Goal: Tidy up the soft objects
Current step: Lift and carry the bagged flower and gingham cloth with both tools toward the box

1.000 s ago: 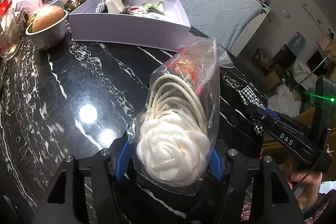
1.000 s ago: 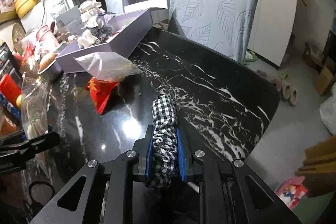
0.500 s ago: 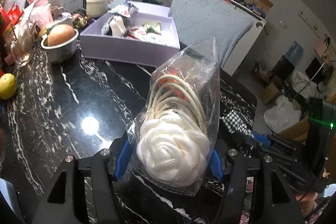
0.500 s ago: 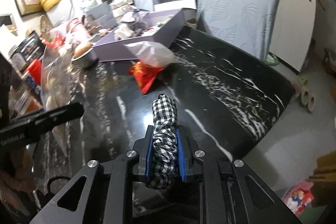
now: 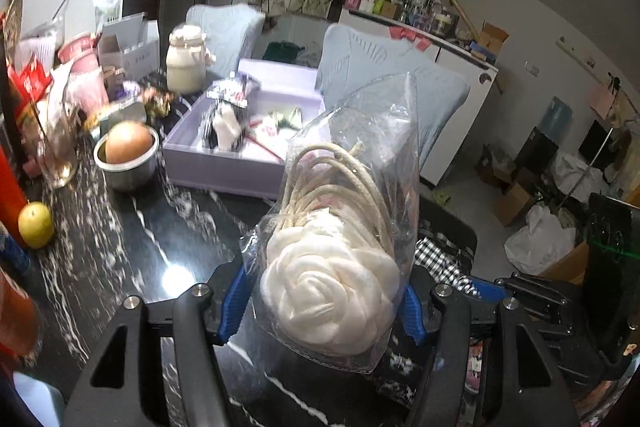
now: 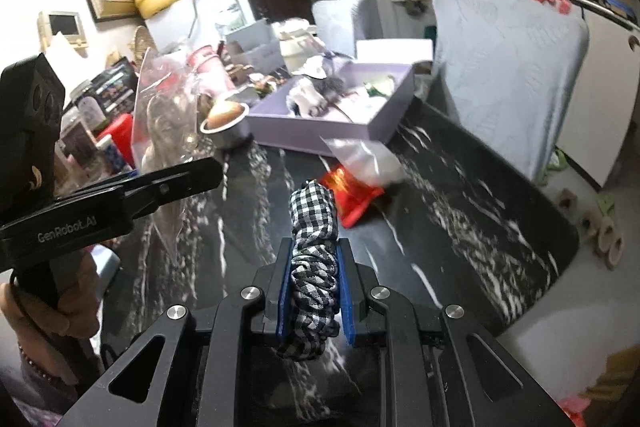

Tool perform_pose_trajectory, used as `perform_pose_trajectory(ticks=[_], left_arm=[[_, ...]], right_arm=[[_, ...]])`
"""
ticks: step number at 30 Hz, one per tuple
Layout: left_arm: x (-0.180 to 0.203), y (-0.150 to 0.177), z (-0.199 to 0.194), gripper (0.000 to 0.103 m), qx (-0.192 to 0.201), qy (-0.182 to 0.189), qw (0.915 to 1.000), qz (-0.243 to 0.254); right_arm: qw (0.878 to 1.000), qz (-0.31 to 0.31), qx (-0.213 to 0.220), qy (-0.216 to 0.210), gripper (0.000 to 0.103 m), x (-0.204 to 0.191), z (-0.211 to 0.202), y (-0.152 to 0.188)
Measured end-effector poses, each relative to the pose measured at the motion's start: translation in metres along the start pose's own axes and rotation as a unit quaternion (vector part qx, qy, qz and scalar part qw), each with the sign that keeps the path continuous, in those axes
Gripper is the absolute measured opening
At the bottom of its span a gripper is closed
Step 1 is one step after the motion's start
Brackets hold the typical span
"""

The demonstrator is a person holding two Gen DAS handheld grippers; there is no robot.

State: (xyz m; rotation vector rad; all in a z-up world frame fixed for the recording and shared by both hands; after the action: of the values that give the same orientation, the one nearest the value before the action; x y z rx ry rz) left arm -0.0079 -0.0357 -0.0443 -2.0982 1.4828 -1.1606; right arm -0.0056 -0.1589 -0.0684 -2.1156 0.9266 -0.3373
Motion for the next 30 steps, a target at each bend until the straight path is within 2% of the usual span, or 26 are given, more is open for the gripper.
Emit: perform_pose_trajectory(ticks=[8, 13, 30], left_arm=[[0.010, -0.041, -0.008, 0.062, 0.045, 0.010, 0.9989, 0.004], [0.015, -0.068, -0.003, 0.062, 0.062, 0.009, 0.9979, 0.013], [0.042, -0.150, 0.040, 0.062, 0.100, 0.039, 0.9935, 0.038]], right_arm=[[0.999, -0.029, 0.034, -0.014, 0.020, -0.001, -0.002, -0.046], [0.998, -0.035, 0.058, -0.007, 0.020, 0.007, -0.001, -0.074], [0.992, -0.063, 0.109, 0.011, 0.020, 0.047, 0.021, -0.160]])
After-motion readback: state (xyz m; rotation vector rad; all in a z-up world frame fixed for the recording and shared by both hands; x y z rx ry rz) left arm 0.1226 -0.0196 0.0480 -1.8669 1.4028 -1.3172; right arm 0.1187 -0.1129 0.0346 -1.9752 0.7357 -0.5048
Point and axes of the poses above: each gripper's, at about its wrist camera, not at the fingertips, and z roughly the way its jaws point, x to its right, y to its underside, the point moved 7 cm from there along z, roughly the way its jaws point, and after that the axes turned 15 degrees about -z, right-handed, at the moved point
